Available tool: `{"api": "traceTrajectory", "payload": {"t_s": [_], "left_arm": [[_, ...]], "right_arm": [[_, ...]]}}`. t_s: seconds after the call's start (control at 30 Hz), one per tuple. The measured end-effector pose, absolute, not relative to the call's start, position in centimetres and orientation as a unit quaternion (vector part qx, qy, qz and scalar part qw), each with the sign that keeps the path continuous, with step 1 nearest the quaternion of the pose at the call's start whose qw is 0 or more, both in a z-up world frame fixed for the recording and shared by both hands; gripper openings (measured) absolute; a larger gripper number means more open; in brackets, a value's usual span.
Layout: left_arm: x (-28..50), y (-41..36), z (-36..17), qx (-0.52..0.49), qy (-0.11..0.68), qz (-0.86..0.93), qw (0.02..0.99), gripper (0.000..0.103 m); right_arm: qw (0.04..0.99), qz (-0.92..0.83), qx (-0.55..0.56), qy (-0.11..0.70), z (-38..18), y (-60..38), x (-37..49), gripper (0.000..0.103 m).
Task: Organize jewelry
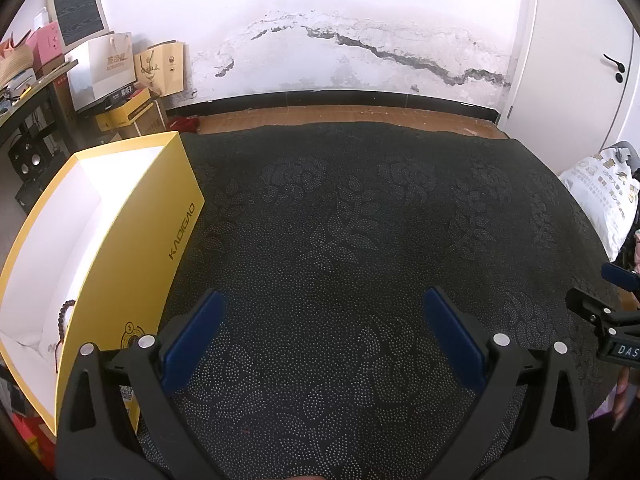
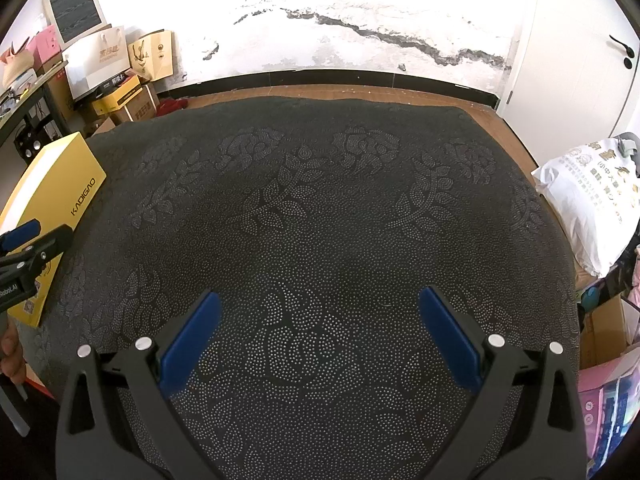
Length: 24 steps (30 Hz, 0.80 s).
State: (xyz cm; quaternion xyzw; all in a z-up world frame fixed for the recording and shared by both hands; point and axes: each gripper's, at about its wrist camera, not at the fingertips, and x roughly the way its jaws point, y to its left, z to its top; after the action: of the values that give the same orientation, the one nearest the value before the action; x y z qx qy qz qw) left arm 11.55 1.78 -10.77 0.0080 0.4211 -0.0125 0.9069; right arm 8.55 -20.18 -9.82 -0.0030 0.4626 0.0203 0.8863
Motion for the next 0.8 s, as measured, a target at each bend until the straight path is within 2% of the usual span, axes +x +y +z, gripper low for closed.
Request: {"api": "traceTrajectory", "payload": {"t_s": [0.8], "left_arm": [[10.95, 2.28, -10.36, -0.039, 0.411, -0.024, 0.911, 0.098]], "right_arm": [[0.886, 0.021, -0.003, 0.463, -9.87, -20.20, 8.58, 0.096]]}}
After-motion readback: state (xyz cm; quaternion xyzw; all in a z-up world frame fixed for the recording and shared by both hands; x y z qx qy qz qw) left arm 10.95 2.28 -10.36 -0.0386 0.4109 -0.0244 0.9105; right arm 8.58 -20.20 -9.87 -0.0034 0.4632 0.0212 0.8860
